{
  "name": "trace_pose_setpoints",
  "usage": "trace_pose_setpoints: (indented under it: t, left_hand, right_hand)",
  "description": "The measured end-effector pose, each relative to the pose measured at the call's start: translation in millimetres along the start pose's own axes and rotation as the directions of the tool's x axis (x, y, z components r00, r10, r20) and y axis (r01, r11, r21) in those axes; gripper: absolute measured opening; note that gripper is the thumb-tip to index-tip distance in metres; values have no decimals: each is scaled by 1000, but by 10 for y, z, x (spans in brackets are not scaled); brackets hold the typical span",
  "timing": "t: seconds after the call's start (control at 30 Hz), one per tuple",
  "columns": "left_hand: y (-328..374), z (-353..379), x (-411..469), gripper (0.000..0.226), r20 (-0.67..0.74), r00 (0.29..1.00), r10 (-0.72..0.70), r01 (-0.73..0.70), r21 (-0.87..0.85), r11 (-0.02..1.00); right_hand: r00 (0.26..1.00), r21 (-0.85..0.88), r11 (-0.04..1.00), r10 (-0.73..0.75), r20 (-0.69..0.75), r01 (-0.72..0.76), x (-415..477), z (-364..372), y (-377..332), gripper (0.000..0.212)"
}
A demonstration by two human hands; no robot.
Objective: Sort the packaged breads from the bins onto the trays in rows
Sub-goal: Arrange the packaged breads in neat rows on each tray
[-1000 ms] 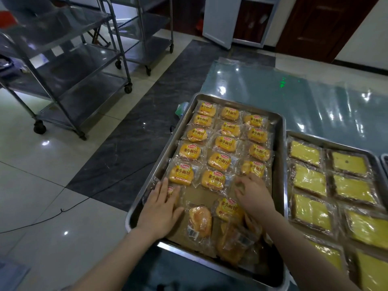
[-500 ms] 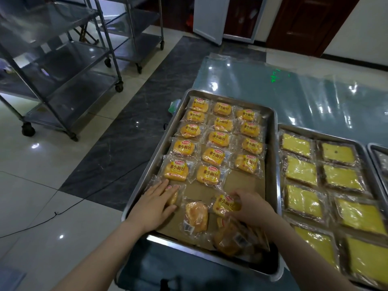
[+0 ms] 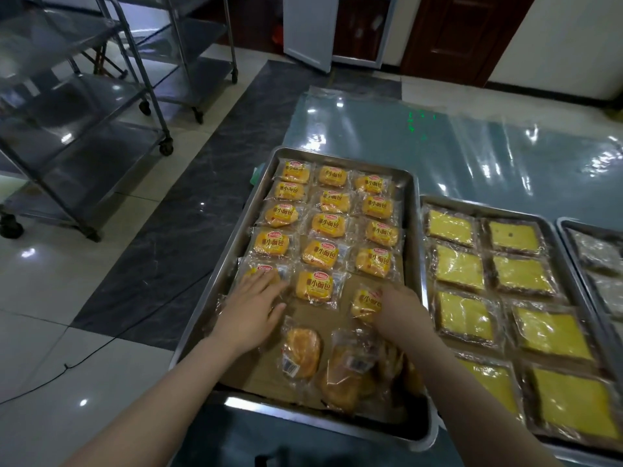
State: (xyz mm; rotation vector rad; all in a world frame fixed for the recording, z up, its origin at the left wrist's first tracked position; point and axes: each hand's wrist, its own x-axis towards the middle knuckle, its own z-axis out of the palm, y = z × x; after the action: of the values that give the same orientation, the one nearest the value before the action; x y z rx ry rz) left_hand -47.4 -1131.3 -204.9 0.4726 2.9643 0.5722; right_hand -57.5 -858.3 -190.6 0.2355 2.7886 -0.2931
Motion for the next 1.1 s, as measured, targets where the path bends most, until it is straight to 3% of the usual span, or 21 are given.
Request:
trace_pose_setpoints:
  t: [0.1, 0.17, 0.3, 0.43, 0.6, 0.73, 0.8, 0.9, 1.0, 1.1]
  left_hand:
    - [59, -17, 220, 48, 23, 1000, 13, -13, 37, 999]
    - [83, -24, 373, 49, 5, 1000, 19, -19, 68, 998]
    - [73, 42, 587, 58, 31, 996, -84, 79, 143, 987]
    - [3, 189, 661, 73, 164, 960, -227, 195, 192, 962]
    - [-77, 298, 635, 74, 205, 942, -267, 228, 198, 953]
    - [-54, 244, 475, 63, 91, 981, -169, 157, 127, 979]
    - [-23, 197, 296, 56, -16, 996, -92, 92, 6, 996]
    - [19, 104, -2, 36, -126, 986, -110, 86, -178, 980]
    - [59, 46, -206, 42, 24, 993, -119, 121, -137, 983]
    - [97, 49, -290, 39, 175, 981, -86, 101, -73, 992]
  right_hand:
    - [995, -8, 996, -94, -16, 94, -12, 50, -42, 80]
    - [989, -25, 988, -151, 8, 151, -76, 164, -57, 86]
    - [970, -72, 969, -233, 69, 238, -151, 450, -53, 83]
    - [976, 10, 982, -190, 107, 190, -23, 514, -52, 80]
    - [988, 12, 990, -143, 55, 143, 66, 612, -118, 82]
    - [990, 25, 990, -136, 24, 136, 103, 627, -136, 82]
    - [991, 49, 990, -136, 10, 136, 106, 623, -130, 81]
    - [992, 110, 986, -126, 14, 124, 99, 572, -136, 81]
    - [994, 261, 959, -104, -39, 111, 76, 458, -174, 72]
    - [943, 390, 885, -136, -304, 253, -5, 299, -156, 48]
